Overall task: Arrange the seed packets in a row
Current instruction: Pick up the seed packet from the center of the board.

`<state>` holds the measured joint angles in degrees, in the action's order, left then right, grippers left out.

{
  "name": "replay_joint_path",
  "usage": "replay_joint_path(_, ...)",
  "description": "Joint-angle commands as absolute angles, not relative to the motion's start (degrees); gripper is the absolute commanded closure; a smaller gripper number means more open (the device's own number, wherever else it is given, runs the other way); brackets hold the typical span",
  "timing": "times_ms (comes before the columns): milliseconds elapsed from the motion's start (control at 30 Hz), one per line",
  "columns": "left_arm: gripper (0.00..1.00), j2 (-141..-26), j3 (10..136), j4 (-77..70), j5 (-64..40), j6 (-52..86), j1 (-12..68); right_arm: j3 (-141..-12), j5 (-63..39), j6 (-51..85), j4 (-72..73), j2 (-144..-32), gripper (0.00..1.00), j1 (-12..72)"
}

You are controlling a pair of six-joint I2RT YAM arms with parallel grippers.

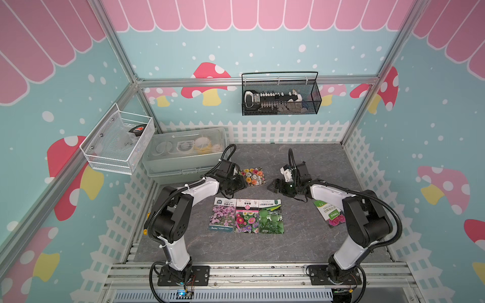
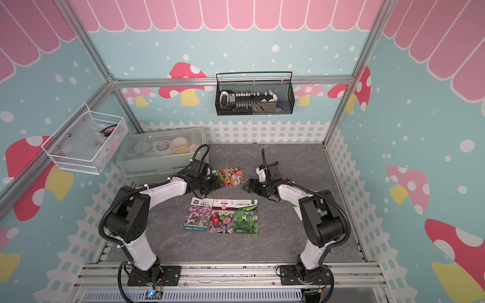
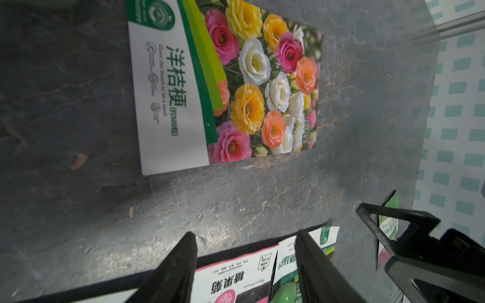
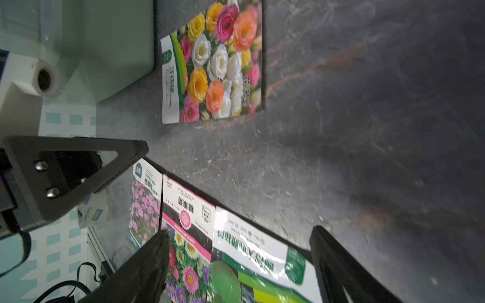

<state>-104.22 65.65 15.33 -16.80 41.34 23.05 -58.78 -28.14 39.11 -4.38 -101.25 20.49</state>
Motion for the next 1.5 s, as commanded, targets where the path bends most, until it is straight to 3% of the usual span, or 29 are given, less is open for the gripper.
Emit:
replay_joint_path(0, 0.40, -105.55, 67.72, 14.33, -16.08, 41.21, 20.77, -63.69, -30.49, 37.86, -3.11, -108.12, 0.14, 20.32)
replay_joint_path(200, 0.39, -108.18, 68.41, 14.16, -15.45, 40.01, 17.01, -71.42, -31.32, 38.06, -2.72, -118.57, 0.13, 20.30)
replay_joint_path(633, 0.41, -118.05, 73.47, 10.80, -22.15, 39.89, 14.56, -78.92, -36.62, 38.61, -1.23, -129.17, 0.18, 19.06)
replay_joint_path(800, 0.50, -120.11, 73.06, 7.12, -27.13, 41.39, 13.91, -77.61, -41.56, 42.58, 5.37, -130.83, 0.27, 19.07)
replay_joint_path(1133, 0.77, -121.28, 73.47, 4.41, -30.70, 42.46, 14.40, -74.39, -44.30, 45.99, 12.25, -130.41, 0.57, 19.15)
replay_joint_path(1467, 1.00, -120.17, 73.13, 3.22, -32.45, 43.06, 15.27, -72.79, -43.62, 45.60, 12.70, -129.48, 0.63, 19.07)
